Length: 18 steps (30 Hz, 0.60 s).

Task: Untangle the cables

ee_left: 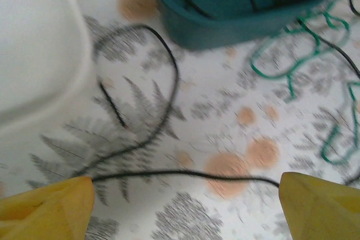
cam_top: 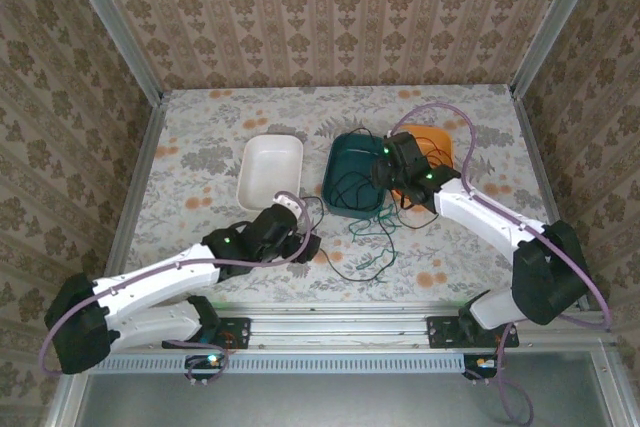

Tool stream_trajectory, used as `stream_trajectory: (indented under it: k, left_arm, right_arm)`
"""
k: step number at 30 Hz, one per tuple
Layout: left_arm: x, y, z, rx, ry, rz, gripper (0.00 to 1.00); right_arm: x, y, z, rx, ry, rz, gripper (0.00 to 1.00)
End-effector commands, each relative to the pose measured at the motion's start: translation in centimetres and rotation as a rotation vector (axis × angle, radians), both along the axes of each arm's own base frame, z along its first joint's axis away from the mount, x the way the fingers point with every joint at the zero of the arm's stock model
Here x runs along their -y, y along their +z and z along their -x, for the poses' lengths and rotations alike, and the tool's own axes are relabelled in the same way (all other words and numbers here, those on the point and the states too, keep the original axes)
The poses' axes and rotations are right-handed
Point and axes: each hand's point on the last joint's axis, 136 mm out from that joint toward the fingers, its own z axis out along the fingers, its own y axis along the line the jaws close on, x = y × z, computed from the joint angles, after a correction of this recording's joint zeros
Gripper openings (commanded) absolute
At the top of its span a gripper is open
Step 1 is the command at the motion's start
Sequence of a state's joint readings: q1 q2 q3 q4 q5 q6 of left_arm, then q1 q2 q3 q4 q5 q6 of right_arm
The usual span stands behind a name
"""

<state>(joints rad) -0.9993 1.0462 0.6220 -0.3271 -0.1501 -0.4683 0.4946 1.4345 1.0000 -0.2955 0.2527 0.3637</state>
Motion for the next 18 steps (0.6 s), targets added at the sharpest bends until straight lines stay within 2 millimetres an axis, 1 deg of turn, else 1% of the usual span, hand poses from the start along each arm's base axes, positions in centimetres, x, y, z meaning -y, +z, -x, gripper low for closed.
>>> stream_trajectory:
  k: [1, 3, 6, 7, 8, 12, 14, 18]
  left_arm:
    - [1.6, -1.0, 2.4, -0.169, -0.091, 0.105, 0.88]
    - [2.3, -1.2, 2.4, -0.214, -0.112, 0.144, 0.89]
    - [2.8, -1.6, 1.8, -0.233, -0.126, 0.162, 0.89]
    - [3.1, -1.7, 1.5, -0.233, -0.132, 0.168, 0.89]
    - [3.3, -1.9, 1.2, -0.235, -0.133, 0.175, 0.90]
    - [3.4, -3.6, -0.3, -0.245, -0.104, 0.123, 0.90]
    - [3.4, -4.0, -1.1, -0.225, -0.090, 0.095, 0.87]
    - [3.9, -3.8, -2.5, -0.166, -0.086, 0.059, 0.74]
  right_arm:
    - [0.4, 0.0, 0.8, -0.005, -0.022, -0.020, 0.53]
    - [0.6, -0.2, 1.0, -0.009, -0.029, -0.021, 0.53]
    - [0.7, -0.6, 1.1, -0.013, -0.037, -0.017, 0.53]
    - [0.8, 0.4, 1.3, 0.012, -0.037, -0.031, 0.53]
    - [0.9, 0.4, 1.3, 0.013, -0.036, -0.031, 0.53]
    - [1.2, 0.3, 1.6, 0.011, -0.042, -0.022, 0.53]
    - [1.4, 0.3, 1.8, 0.016, -0.045, -0.020, 0.53]
    - [1.7, 0.0, 2.5, 0.011, -0.049, -0.028, 0.52]
